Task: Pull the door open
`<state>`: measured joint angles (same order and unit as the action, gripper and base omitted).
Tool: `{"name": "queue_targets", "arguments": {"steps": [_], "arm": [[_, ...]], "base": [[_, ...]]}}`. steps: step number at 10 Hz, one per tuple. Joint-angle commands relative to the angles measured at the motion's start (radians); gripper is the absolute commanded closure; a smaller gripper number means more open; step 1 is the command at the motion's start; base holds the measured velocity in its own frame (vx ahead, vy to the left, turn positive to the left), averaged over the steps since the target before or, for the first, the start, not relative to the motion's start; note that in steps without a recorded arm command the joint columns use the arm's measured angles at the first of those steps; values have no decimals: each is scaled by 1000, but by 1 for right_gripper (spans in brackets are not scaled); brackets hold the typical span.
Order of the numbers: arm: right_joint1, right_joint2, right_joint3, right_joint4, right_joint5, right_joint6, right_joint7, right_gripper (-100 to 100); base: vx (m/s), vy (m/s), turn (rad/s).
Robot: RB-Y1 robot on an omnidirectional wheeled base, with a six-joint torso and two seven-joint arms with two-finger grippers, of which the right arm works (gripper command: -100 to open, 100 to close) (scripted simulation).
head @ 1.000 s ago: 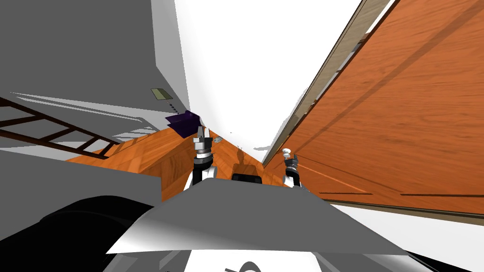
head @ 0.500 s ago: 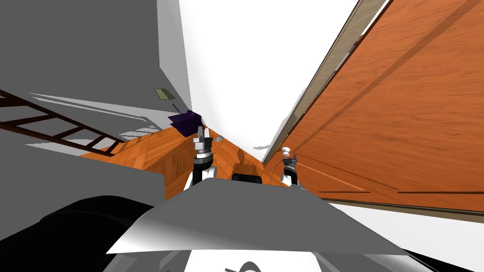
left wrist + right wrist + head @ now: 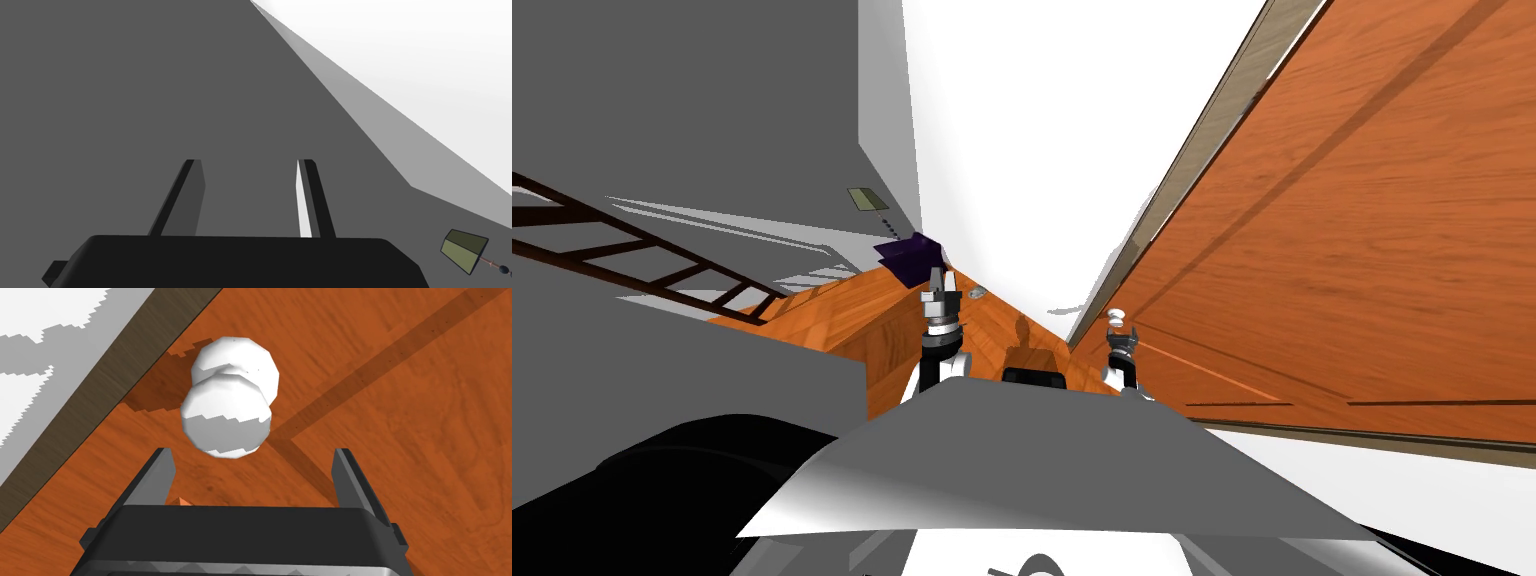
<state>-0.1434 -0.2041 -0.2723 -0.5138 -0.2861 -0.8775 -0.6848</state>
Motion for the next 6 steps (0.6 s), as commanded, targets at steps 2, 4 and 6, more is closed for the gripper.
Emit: {"name": "queue_targets", "arguments": {"steps": [2, 4, 6], "arm": [[-9, 13, 5, 0, -25, 0, -68, -100], [-15, 21, 9, 0, -42, 0, -109, -100], [-27, 39, 16, 0, -75, 0, -174, -100]], "base": [[-71, -10, 40], [-49, -5, 29], [-59, -5, 52]]}}
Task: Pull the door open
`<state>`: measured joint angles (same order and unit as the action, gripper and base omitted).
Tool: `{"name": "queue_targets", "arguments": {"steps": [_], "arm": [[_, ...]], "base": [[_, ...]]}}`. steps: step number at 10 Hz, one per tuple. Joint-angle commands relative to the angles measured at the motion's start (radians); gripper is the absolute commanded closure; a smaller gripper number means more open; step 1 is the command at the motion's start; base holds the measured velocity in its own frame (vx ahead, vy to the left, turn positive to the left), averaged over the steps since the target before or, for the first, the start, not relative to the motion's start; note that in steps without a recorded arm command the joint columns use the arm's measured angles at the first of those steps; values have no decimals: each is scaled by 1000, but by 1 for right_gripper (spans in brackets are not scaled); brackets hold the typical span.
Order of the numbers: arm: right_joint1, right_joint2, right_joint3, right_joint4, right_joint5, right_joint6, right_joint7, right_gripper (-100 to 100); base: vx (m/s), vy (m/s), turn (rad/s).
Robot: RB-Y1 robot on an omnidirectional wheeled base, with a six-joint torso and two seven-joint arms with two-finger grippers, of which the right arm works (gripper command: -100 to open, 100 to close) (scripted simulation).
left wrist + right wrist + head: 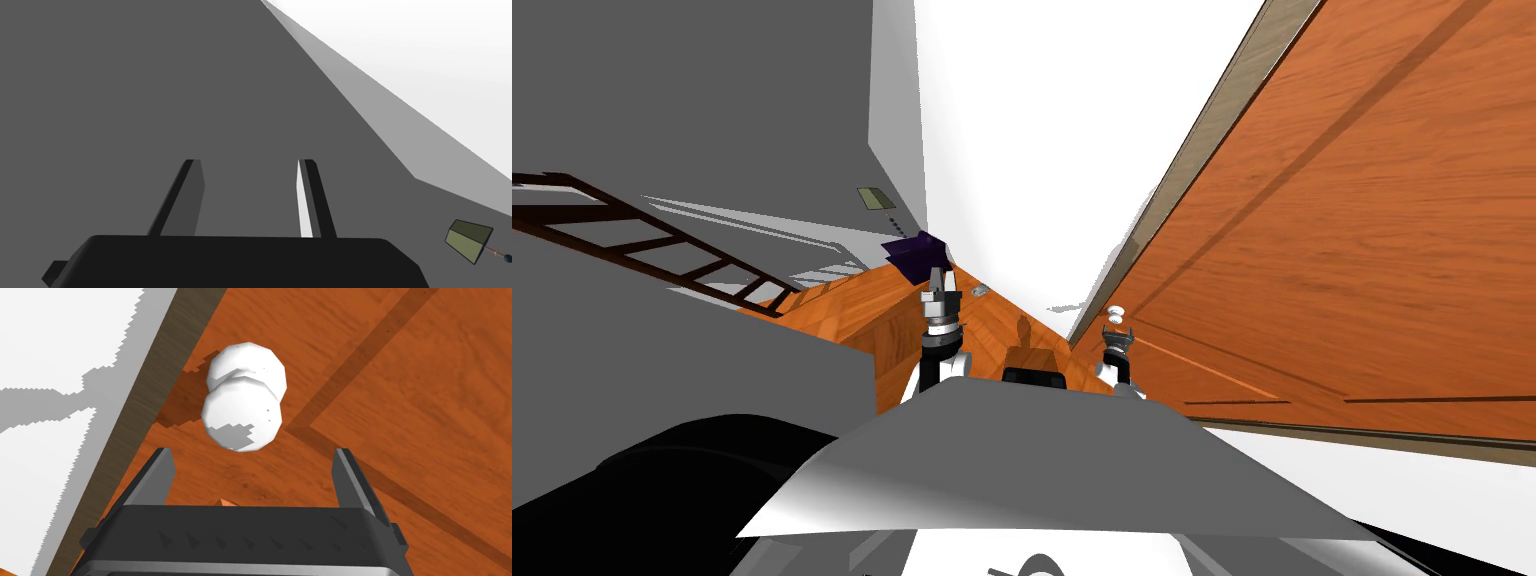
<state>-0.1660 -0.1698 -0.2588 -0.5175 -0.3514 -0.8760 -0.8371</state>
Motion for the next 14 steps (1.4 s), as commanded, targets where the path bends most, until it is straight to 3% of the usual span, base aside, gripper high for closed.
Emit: {"name": "queue_targets", "arguments": {"steps": [1, 5, 10, 14], "arm": [[-4, 5, 3, 3, -10, -2, -40, -100], [-15, 22, 10, 3, -42, -2, -124, -100], [-35, 51, 22, 2, -100, -3, -272, -100], [-43, 63, 27, 2, -123, -3, -352, -100]], "base": [[-60, -4, 18], [-54, -7, 28], [-63, -6, 38], [-57, -6, 22]]}}
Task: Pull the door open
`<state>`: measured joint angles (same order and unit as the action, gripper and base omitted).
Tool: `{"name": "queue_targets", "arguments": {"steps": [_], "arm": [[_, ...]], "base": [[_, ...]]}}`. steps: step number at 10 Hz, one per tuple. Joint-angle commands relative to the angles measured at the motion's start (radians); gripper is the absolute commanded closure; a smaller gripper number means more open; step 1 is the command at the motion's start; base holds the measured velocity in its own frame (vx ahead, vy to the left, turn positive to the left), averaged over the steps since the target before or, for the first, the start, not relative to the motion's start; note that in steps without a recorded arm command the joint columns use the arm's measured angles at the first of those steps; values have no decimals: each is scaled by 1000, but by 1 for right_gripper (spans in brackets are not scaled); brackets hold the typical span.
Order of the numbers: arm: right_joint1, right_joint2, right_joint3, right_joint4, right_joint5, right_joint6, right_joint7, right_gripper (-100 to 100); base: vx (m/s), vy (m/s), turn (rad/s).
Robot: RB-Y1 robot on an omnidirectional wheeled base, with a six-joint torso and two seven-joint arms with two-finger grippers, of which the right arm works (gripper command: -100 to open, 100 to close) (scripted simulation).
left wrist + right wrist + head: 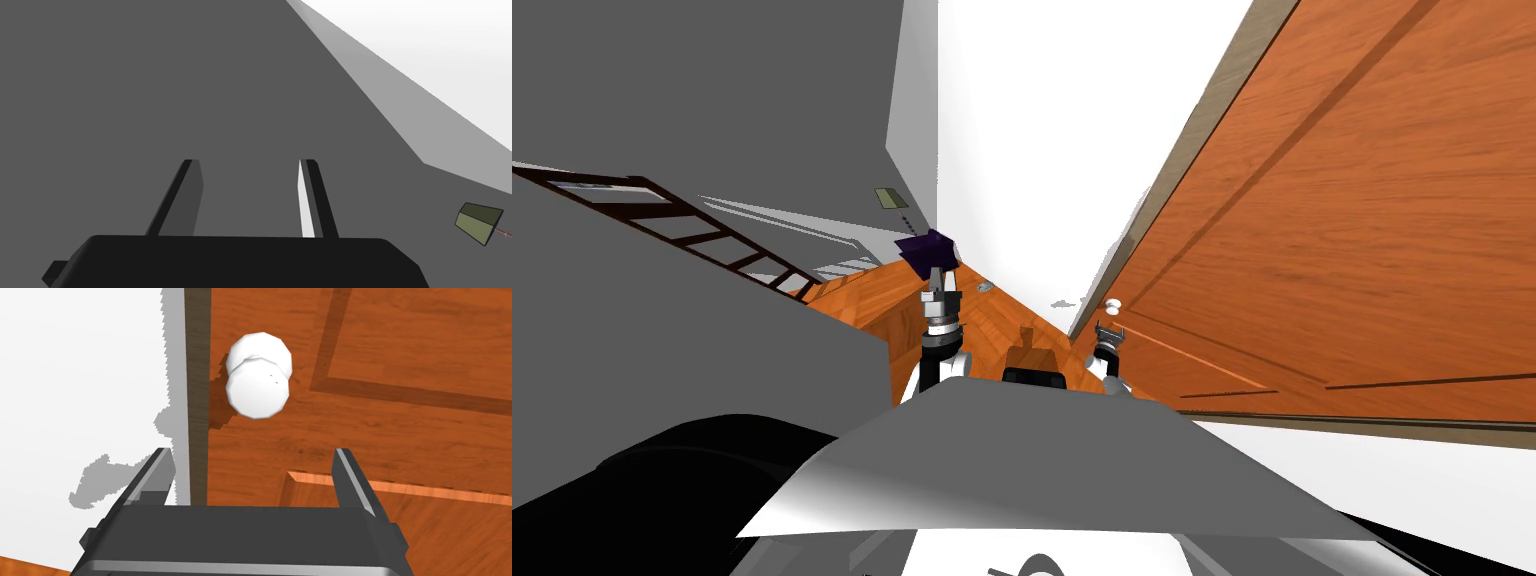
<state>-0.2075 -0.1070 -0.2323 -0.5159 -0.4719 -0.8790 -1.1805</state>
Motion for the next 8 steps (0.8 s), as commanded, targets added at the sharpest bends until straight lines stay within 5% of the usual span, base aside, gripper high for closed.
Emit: {"name": "queue_targets", "arguments": {"steps": [1, 5, 7, 8], "arm": [[-5, 5, 2, 1, -12, 0, -37, -100], [-9, 14, 6, -1, -27, 0, -79, -100], [16, -35, 12, 7, -25, 1, -141, -100], [16, -35, 12, 7, -25, 1, -141, -100]], "base": [[-43, -8, 17], [-44, -2, 18], [171, -7, 46], [182, 5, 14]]}}
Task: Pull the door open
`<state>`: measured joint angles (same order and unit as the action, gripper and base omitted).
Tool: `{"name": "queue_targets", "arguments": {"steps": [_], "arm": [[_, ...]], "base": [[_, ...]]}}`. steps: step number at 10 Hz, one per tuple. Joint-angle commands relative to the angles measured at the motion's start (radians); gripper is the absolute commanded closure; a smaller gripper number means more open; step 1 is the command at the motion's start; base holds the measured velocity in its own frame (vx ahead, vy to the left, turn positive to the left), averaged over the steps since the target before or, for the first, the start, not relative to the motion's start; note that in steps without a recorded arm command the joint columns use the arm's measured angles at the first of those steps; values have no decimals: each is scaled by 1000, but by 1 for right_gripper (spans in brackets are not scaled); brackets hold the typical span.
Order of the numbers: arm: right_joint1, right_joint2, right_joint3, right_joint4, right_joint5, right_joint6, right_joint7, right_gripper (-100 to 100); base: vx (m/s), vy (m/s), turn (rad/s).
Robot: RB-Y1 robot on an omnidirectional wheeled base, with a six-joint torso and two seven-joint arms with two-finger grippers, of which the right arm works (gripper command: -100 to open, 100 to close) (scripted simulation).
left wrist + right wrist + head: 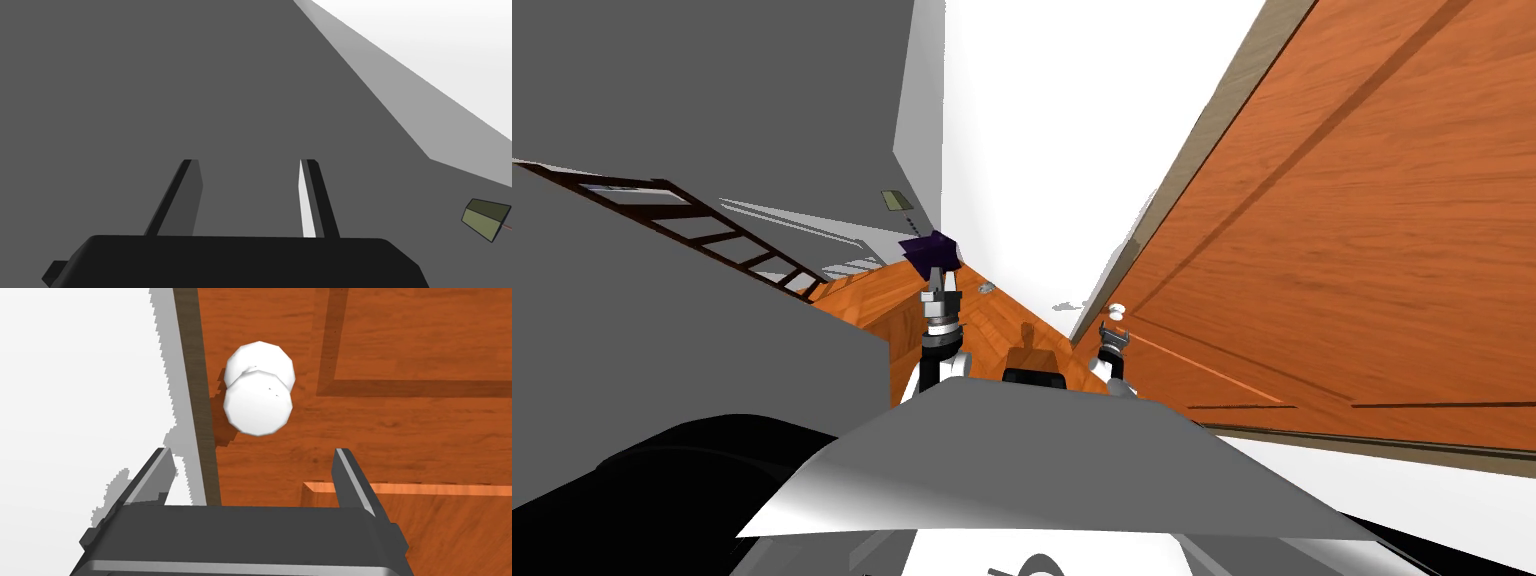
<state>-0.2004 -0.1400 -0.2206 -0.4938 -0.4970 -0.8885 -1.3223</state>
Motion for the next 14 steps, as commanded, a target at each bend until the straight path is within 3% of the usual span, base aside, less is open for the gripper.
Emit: {"name": "queue_targets", "arguments": {"steps": [1, 4, 5, 7, 8, 10, 11, 12, 14], "arm": [[26, -35, 4, -10, 1, 11, -38, -100], [26, -35, 4, -10, 1, 11, -38, -100], [43, -69, 8, -4, 3, 11, -79, -100], [54, -91, 10, -1, 4, 11, -104, -100], [54, -91, 10, -1, 4, 11, -104, -100], [71, -124, 14, 4, 5, 12, -143, -100], [60, -119, 14, 16, 6, 8, -135, -100], [60, -119, 14, 16, 6, 8, -135, 100], [60, -119, 14, 16, 6, 8, -135, 100]], "base": [[171, 4, 46], [64, -5, 6], [85, 7, 46], [137, -6, 32], [80, -15, 8], [129, -7, 29], [70, 0, 5], [-11, -3, -14], [-23, -1, 8]]}}
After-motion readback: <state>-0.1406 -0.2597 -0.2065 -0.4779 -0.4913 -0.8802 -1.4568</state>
